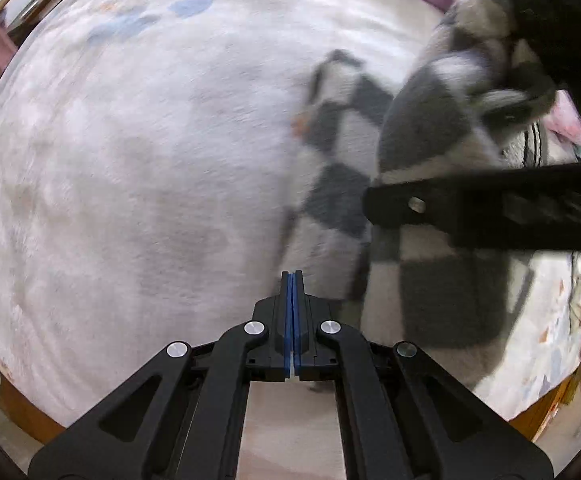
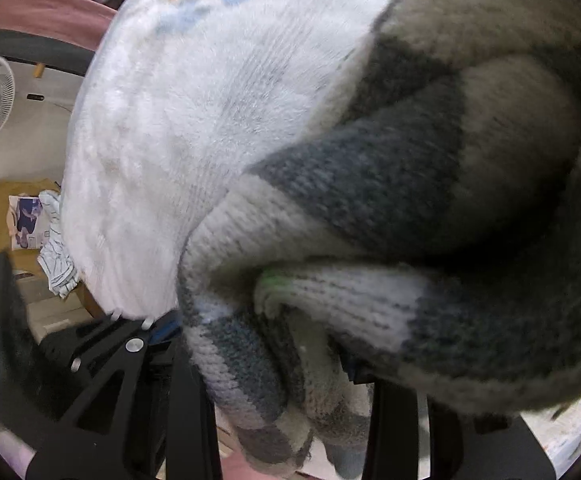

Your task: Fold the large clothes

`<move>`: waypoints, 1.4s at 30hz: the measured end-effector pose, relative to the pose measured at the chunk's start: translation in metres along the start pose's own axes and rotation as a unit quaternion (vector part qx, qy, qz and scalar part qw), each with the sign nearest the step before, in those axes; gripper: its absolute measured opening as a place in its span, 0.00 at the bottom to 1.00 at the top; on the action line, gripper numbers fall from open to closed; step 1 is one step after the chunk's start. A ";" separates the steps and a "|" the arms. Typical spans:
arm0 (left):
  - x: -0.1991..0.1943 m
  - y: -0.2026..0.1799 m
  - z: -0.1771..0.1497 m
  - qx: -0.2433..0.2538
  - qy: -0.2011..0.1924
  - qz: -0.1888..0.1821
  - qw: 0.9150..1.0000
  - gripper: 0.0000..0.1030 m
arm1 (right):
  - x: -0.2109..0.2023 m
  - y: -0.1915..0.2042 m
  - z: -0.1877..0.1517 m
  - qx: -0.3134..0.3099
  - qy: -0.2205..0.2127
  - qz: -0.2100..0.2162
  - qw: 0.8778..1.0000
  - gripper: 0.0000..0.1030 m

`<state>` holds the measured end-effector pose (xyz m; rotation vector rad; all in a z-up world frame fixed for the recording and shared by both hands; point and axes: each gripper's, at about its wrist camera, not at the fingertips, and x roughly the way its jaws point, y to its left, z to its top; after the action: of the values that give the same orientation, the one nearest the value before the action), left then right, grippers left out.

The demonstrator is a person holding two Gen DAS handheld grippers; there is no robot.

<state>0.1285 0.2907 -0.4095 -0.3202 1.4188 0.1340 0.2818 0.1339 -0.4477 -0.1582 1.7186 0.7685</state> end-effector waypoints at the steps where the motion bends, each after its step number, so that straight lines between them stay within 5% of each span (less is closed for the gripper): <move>1: 0.002 0.007 -0.001 -0.004 0.003 0.006 1.000 0.00 | 0.011 0.001 0.006 0.005 0.005 -0.001 1.000 0.38; 3: -0.001 0.018 -0.006 -0.012 0.010 0.017 1.000 0.01 | 0.023 0.000 0.011 0.018 0.009 0.004 1.000 0.57; 5: -0.015 0.032 -0.011 -0.028 0.010 0.014 0.999 0.01 | 0.017 0.002 0.008 0.022 -0.002 0.045 0.999 0.91; 10: -0.045 0.031 -0.014 -0.029 0.001 0.017 0.999 0.01 | -0.018 -0.005 -0.005 0.037 -0.024 0.090 0.995 0.92; 12: -0.059 0.024 -0.011 -0.024 -0.006 0.013 1.000 0.06 | -0.035 -0.015 -0.010 0.062 -0.036 0.130 0.989 0.92; 13: -0.061 0.023 -0.010 -0.022 -0.009 0.009 1.000 0.17 | -0.050 -0.021 -0.014 0.068 -0.043 0.131 0.988 0.92; 16: -0.060 -0.002 0.012 -0.018 -0.024 -0.012 0.999 0.58 | -0.103 -0.041 -0.035 0.063 -0.101 0.089 0.989 0.92; 21: -0.043 -0.048 0.068 0.017 -0.054 -0.059 0.997 0.59 | -0.161 -0.106 -0.075 0.116 -0.204 -0.072 0.969 0.92; 24: -0.042 -0.082 0.105 0.064 -0.074 -0.061 0.993 0.59 | -0.163 -0.146 -0.080 0.151 -0.220 -0.092 0.959 0.79; 26: -0.025 -0.099 0.132 0.086 -0.084 -0.059 0.991 0.57 | -0.156 -0.164 -0.077 0.170 -0.215 -0.068 0.959 0.43; 28: -0.001 -0.116 0.163 0.098 -0.070 -0.051 0.991 0.51 | -0.147 -0.177 -0.069 0.171 -0.206 -0.071 0.961 0.24; 33: 0.079 -0.127 0.205 0.126 0.001 0.024 0.992 0.50 | -0.113 -0.186 -0.036 0.164 -0.177 -0.064 0.968 0.22; 37: 0.123 -0.128 0.226 0.148 0.004 0.048 0.988 0.57 | -0.090 -0.206 -0.009 0.203 -0.180 -0.079 0.959 0.22; 42: 0.112 -0.126 0.235 0.141 0.020 0.049 0.989 0.58 | -0.088 -0.200 0.010 0.189 -0.166 -0.117 0.961 0.23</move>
<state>0.4038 0.2297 -0.4748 -0.0199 1.4718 0.0057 0.4138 -0.0402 -0.4502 0.0306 1.4606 0.2630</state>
